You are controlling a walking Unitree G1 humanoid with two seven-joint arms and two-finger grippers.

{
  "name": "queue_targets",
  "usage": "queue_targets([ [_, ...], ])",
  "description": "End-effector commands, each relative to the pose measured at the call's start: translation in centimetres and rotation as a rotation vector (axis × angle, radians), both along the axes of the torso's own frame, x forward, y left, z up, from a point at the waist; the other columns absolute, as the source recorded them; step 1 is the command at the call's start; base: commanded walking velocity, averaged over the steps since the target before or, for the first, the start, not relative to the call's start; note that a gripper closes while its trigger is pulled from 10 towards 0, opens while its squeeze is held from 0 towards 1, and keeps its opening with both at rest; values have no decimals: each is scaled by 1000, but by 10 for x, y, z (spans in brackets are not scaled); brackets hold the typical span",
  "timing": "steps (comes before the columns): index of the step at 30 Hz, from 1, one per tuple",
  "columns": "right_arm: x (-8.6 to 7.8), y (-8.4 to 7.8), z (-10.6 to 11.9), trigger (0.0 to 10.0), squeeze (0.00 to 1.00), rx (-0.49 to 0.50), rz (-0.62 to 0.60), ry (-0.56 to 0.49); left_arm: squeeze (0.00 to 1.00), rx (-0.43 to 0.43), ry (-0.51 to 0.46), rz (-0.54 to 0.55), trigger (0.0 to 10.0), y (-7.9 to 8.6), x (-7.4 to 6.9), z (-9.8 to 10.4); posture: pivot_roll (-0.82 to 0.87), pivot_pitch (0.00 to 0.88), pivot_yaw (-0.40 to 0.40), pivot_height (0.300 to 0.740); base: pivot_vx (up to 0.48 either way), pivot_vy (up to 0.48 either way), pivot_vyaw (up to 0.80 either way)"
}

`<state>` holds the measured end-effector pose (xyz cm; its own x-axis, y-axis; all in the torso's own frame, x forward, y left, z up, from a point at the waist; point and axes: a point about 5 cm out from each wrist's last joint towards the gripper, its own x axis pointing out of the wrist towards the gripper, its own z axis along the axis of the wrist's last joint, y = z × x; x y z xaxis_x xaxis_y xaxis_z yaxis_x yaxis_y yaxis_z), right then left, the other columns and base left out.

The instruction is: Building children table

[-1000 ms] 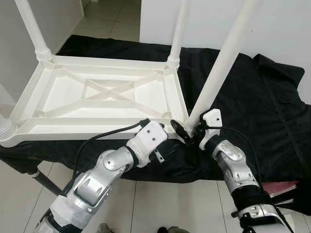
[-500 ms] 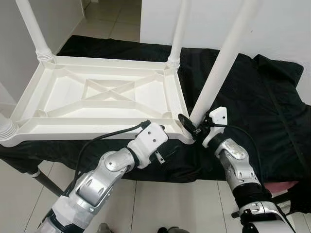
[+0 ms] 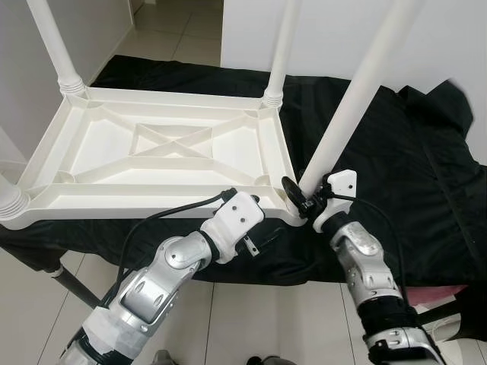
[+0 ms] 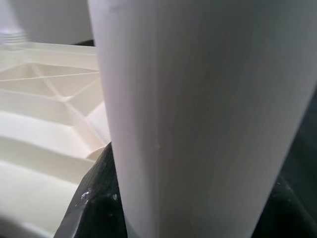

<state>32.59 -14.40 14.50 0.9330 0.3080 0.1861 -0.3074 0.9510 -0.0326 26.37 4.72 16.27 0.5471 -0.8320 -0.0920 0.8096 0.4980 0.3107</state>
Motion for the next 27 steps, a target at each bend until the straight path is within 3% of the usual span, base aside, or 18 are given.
queue_targets([
  [1, -4, -7, -17, 10000, 0, 4, -95, 92, 0, 22, 23, -60, 10000, -3, -5, -6, 6, 89, -74, 740, 0, 0, 0],
  [15, -36, 17, -26, 10000, 0, 136, -487, 129, 0, 36, 23, -53, 10000, 3, -5, -6, 19, 96, -73, 740, 0, 0, 0],
  [22, -37, 19, -12, 10000, 24, 176, -431, 78, 0, 38, 24, -56, 10000, 4, -6, -6, 16, 92, -66, 740, 0, 0, 0],
  [23, -37, 19, -12, 10000, 329, 175, -419, 70, 0, 39, 24, -58, 10000, 4, -6, -6, 16, 92, -66, 740, 0, 0, 0],
  [24, -37, 19, -12, 10000, 329, 175, -419, 70, 0, 39, 24, -58, 10000, 4, -6, -6, 16, 92, -66, 740, 0, 0, 0],
  [25, -37, 19, -10, 10000, 1000, 178, -405, 62, 0, 40, 23, -58, 10000, 4, -6, -6, 16, 92, -66, 740, 0, 0, 0],
  [27, -37, 20, -5, 10000, 1000, 186, -346, 25, 0, 39, 21, -53, 10000, 4, -5, -5, 18, 88, -63, 740, 0, 0, 0],
])
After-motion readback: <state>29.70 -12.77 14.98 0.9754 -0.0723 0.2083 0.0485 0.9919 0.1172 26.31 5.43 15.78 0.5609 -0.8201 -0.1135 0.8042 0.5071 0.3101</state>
